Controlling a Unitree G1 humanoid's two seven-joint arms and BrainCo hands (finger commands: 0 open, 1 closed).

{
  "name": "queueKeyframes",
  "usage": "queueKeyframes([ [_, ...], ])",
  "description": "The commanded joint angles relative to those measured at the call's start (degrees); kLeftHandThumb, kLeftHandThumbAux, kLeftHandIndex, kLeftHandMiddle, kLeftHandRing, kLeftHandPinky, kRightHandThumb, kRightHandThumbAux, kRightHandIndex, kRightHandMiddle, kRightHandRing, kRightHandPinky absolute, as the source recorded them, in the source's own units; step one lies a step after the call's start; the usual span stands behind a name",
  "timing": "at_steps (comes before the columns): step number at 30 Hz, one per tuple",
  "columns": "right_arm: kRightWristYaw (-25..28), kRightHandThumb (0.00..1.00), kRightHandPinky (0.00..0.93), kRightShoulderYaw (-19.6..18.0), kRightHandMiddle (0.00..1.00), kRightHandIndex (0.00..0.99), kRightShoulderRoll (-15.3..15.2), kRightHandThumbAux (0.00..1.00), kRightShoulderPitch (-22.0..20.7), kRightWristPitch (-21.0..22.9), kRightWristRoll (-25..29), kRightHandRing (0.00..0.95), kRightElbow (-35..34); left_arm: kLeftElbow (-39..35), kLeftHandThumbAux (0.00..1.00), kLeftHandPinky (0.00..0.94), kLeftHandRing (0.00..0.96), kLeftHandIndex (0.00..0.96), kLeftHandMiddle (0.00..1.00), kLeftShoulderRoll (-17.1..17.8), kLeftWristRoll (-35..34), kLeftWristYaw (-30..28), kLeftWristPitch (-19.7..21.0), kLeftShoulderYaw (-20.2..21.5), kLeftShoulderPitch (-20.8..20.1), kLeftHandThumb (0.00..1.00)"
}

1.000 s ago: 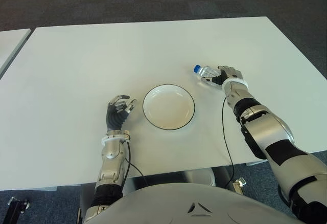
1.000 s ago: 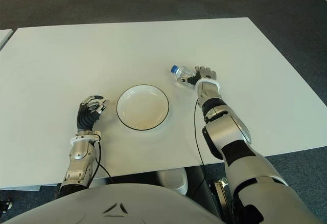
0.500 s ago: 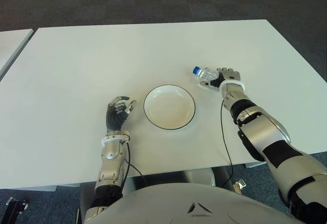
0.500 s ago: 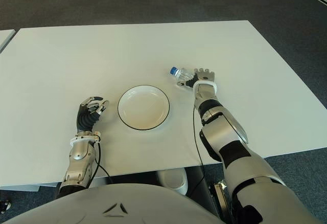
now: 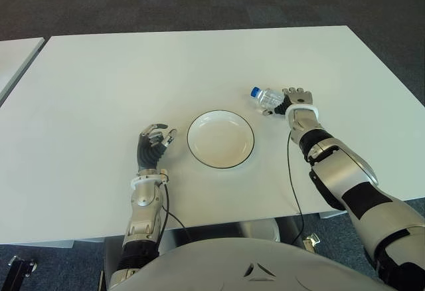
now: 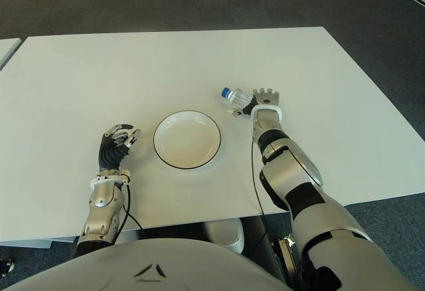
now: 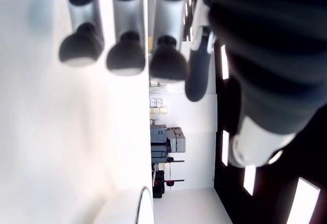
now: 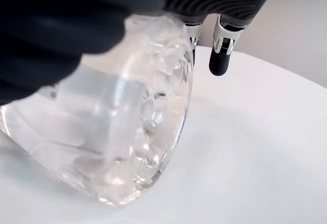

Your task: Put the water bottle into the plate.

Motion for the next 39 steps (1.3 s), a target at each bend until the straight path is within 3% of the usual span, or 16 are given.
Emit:
queueKeyframes([
  [1, 1.7, 0.656, 0.228, 0.8, 0.124, 0.268, 3.0, 0.437, 9.5, -0.3, 0.4, 0.115, 3.6, 0.8, 0.72, 0.834, 0.854, 0.437, 0.854, 0.2, -0.2, 0.0, 0.1, 0.2, 0.3, 0.7],
  [3, 1.1, 0.66, 0.261, 0.4, 0.165, 0.335, 3.2, 0.459, 9.5, -0.2, 0.8, 0.151, 3.6, 0.8, 0.72, 0.832, 0.854, 0.437, 0.854, 0.3, -0.3, -0.1, 0.0, 0.2, 0.3, 0.7],
  [5, 0.5, 0.691, 0.31, -0.2, 0.205, 0.389, 3.4, 0.603, 9.5, -0.2, 1.3, 0.193, 3.6, 1.0, 0.72, 0.827, 0.852, 0.437, 0.853, 0.4, -0.5, -0.3, -0.2, 0.3, 0.2, 0.7],
  [7, -0.2, 0.702, 0.35, -0.9, 0.233, 0.409, 3.7, 0.652, 9.5, -0.1, 1.9, 0.227, 3.6, 1.0, 0.72, 0.822, 0.851, 0.437, 0.853, 0.5, -0.6, -0.5, -0.3, 0.3, 0.2, 0.7],
  [8, -0.6, 0.706, 0.418, -1.1, 0.309, 0.418, 3.8, 0.671, 9.5, 0.0, 2.1, 0.313, 3.6, 1.0, 0.72, 0.818, 0.85, 0.437, 0.852, 0.5, -0.6, -0.6, -0.3, 0.3, 0.2, 0.7],
  [10, -1.5, 0.71, 0.479, -1.3, 0.376, 0.426, 4.3, 0.687, 9.6, 0.5, 2.4, 0.389, 3.4, 1.0, 0.72, 0.815, 0.849, 0.437, 0.851, 0.6, -0.8, -0.8, -0.3, 0.2, 0.2, 0.7],
  [11, -2.1, 0.71, 0.588, -1.2, 0.493, 0.43, 4.5, 0.696, 9.7, 0.7, 2.3, 0.505, 3.4, 0.9, 0.72, 0.816, 0.848, 0.437, 0.851, 0.7, -0.8, -0.8, -0.3, 0.2, 0.3, 0.7],
  [14, -3.1, 0.707, 0.733, -1.0, 0.655, 0.436, 4.5, 0.708, 9.7, 0.7, 1.9, 0.663, 3.3, 0.8, 0.72, 0.817, 0.848, 0.437, 0.851, 0.7, -0.9, -0.9, -0.3, 0.2, 0.4, 0.7],
  [18, -3.9, 0.702, 0.803, -0.5, 0.748, 0.438, 4.5, 0.717, 9.7, 0.6, 1.4, 0.748, 3.4, 0.7, 0.72, 0.813, 0.846, 0.437, 0.85, 0.8, -1.2, -1.0, -0.3, 0.2, 0.3, 0.699],
  [26, -4.8, 0.696, 0.842, -2.6, 0.799, 0.437, 3.3, 0.725, 9.1, -0.5, 3.0, 0.804, 3.6, 0.5, 0.72, 0.815, 0.845, 0.436, 0.847, 1.0, -1.3, -1.0, 0.1, 0.0, 0.4, 0.699],
  [39, -7.4, 0.696, 0.875, -8.7, 0.781, 0.436, 4.1, 0.728, 8.7, -0.9, 7.4, 0.84, 3.2, 0.7, 0.72, 0.817, 0.849, 0.436, 0.85, 1.4, -1.1, -0.9, -0.1, 0.0, 0.2, 0.699],
])
